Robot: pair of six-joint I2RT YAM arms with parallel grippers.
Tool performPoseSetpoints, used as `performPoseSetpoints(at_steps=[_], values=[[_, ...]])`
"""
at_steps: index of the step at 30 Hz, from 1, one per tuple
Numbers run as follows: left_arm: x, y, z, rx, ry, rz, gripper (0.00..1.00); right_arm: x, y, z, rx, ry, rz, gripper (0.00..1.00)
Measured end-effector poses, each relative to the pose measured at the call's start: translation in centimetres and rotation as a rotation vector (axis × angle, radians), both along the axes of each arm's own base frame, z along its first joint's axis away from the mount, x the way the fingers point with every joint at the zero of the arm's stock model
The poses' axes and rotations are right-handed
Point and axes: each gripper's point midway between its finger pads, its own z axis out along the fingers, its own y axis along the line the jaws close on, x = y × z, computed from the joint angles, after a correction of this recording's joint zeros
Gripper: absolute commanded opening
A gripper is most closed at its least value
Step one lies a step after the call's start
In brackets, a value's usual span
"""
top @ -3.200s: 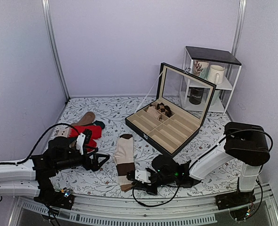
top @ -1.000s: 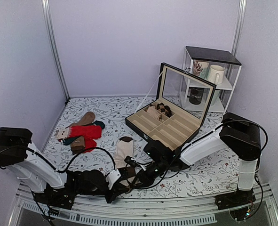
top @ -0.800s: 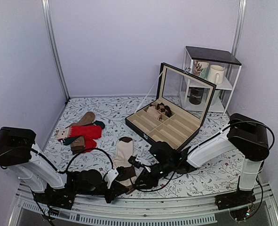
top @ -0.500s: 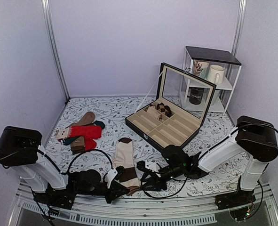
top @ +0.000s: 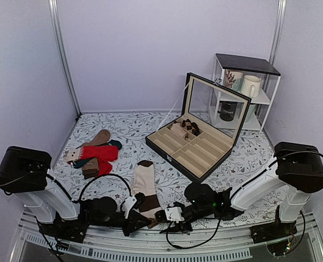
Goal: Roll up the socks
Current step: Roll a pair of socks at the center of the board.
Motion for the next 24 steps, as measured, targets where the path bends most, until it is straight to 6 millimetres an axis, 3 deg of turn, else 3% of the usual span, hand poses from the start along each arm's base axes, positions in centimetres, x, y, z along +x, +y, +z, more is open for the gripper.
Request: performPoseSetpoints(at_steps=[4,13,24], values=[[-0.1,0.0,0.0,-0.002,0.004,-0.002,0.0,-1.1,0.0,0.7,0.015,-0.062,0.021,0.47],[-0.1,-0.1,0.0,-0.005,0.009,-0.002,0.0,-0.3,0.0,2.6,0.044,-0.15,-0.001,0.43],[-0.1,-0.2,0.0,-0.008,0.011,-0.005,0.0,0.3,0.8,2.0,0.008,-0.189,-0.003,0.44]])
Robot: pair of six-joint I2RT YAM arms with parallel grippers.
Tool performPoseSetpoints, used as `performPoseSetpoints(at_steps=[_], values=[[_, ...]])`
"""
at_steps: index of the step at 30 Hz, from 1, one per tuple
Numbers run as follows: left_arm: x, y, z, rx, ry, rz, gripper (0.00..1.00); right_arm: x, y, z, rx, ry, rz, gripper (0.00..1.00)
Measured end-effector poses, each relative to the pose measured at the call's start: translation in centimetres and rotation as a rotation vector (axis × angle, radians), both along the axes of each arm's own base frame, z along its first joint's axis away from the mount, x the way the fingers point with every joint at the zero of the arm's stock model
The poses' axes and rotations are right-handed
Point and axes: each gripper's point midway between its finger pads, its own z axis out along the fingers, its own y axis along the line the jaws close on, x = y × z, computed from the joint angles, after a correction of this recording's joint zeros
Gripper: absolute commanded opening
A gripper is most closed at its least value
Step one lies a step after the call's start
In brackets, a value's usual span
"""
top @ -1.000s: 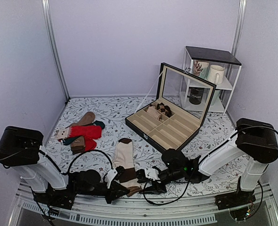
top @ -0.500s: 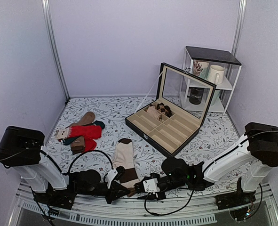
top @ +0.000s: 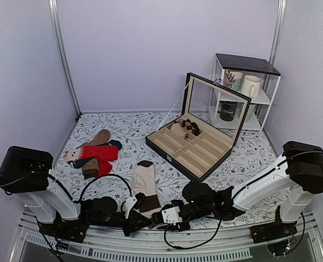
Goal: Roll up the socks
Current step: Roll a pair of socks at the center of the board.
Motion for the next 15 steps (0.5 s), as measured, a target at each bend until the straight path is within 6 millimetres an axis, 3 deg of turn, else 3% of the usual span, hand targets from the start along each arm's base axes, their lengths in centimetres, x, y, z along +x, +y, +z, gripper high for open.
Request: performPoseSetpoints(at_steps=[8,15], values=[[0.0,0.0,0.0,0.0,0.0,0.0,0.0,0.2,-0.2,-3.3,-0.089,0.004,-0.005,0.44],[0.0,-0.1,-0.1,0.0,0.001,-0.002,0.0,0.5,0.0,-3.5,-0.098,0.001,-0.017,0.4]])
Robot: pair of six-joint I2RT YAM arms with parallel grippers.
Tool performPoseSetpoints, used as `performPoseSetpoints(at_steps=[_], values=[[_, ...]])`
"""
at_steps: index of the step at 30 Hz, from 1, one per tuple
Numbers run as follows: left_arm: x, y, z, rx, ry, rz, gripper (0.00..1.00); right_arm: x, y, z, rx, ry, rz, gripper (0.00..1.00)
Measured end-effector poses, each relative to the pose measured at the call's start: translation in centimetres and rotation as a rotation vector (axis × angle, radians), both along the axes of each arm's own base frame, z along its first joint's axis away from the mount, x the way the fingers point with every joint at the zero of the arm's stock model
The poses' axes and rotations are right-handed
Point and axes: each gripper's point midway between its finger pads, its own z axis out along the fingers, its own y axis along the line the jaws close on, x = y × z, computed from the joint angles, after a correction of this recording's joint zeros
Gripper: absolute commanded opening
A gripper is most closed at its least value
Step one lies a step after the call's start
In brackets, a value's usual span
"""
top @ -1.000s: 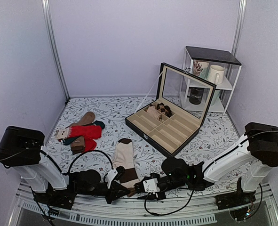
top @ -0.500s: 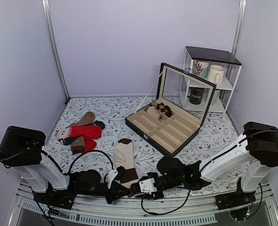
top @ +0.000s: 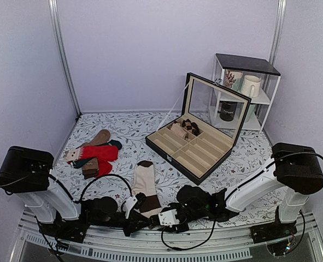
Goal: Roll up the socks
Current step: Roll a pair of socks at the center of the board.
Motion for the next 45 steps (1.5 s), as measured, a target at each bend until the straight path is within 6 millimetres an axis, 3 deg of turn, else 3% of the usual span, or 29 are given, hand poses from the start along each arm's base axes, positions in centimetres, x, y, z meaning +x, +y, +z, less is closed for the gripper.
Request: performPoseSetpoints(at_steps=[4,7,9,12,14,15,16,22,26,31,37,42,45], values=[[0.0,-0.1,0.1,-0.003,0.0,-0.001,0.0,0.8,0.4,-0.3,-0.007,-0.007,-0.044,0.33],[0.0,-0.1,0.1,-0.003,0.0,-0.001,0.0,1.4,0.6,-0.3,-0.009,-0.017,-0.077,0.13],[0.0,-0.1,0.1,-0.003,0.0,-0.001,0.05,1.9,0.6,-0.4,-0.017,-0.011,-0.104,0.06],[0.0,0.0,0.2,-0.005,0.002,-0.001,0.34,2.2,0.6,-0.4,-0.035,0.026,-0.131,0.04],[-0.1,0.0,0.7,-0.012,-0.004,-0.005,0.84,2.4,0.7,-0.4,-0.047,0.066,-0.15,0.03],[-0.1,0.2,0.8,-0.009,-0.012,-0.006,0.97,2.5,0.6,-0.4,-0.053,0.089,-0.16,0.03],[0.0,0.4,1.1,-0.012,-0.015,-0.001,0.99,2.6,0.6,-0.4,-0.059,0.116,-0.17,0.03],[0.6,2.8,2.5,0.025,-0.083,0.045,0.99,3.3,0.0,-0.4,-0.104,0.326,-0.231,0.02],[0.9,3.4,3.4,0.027,-0.132,0.058,0.99,3.4,0.3,-0.3,-0.178,0.497,-0.276,0.02],[0.8,3.8,2.4,0.095,-0.185,0.048,0.95,2.9,1.0,-0.2,-0.272,0.688,-0.323,0.03],[1.2,2.0,2.6,0.144,-0.27,0.022,0.85,1.8,0.5,-0.2,-0.369,0.854,-0.384,0.03],[1.0,0.8,3.5,0.139,-0.338,-0.019,0.63,1.3,0.2,-0.3,-0.423,0.938,-0.436,0.03],[0.7,0.7,2.8,0.154,-0.341,-0.043,0.62,1.4,0.3,-0.4,-0.434,0.967,-0.454,0.03]])
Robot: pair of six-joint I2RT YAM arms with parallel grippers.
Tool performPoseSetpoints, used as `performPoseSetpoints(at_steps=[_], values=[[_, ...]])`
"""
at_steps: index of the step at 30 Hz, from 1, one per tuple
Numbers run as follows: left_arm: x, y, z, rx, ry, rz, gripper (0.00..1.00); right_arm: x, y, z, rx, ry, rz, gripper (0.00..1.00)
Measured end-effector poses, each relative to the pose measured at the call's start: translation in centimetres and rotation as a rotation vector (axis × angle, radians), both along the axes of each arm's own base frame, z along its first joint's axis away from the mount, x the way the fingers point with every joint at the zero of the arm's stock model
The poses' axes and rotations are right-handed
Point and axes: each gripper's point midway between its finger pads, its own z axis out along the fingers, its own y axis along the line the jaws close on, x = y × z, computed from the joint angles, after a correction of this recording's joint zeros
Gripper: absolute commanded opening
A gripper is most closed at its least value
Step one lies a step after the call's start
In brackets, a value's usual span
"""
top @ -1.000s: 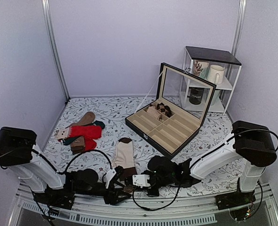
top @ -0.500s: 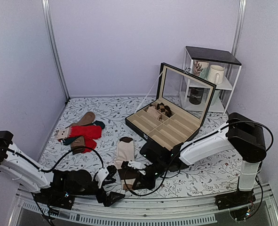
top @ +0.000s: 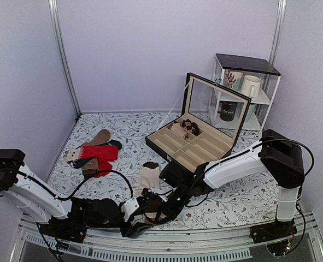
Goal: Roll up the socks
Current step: Roll a pair of socks at the center of the board.
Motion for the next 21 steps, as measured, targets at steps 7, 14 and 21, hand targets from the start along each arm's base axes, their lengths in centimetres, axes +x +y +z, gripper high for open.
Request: performPoseSetpoints(at_steps=[7,14,21], values=[[-0.9,-0.6,-1.5,0.033,0.017,-0.047,0.64,0.4,0.2,-0.1,-0.015,0.042,-0.031,0.03],[-1.0,-1.3,-1.7,0.032,0.013,-0.059,0.49,0.4,0.2,-0.1,-0.02,0.056,-0.041,0.03],[-0.8,-1.3,-2.4,0.042,0.016,-0.042,0.23,0.4,0.2,-0.1,-0.024,0.069,-0.05,0.03]])
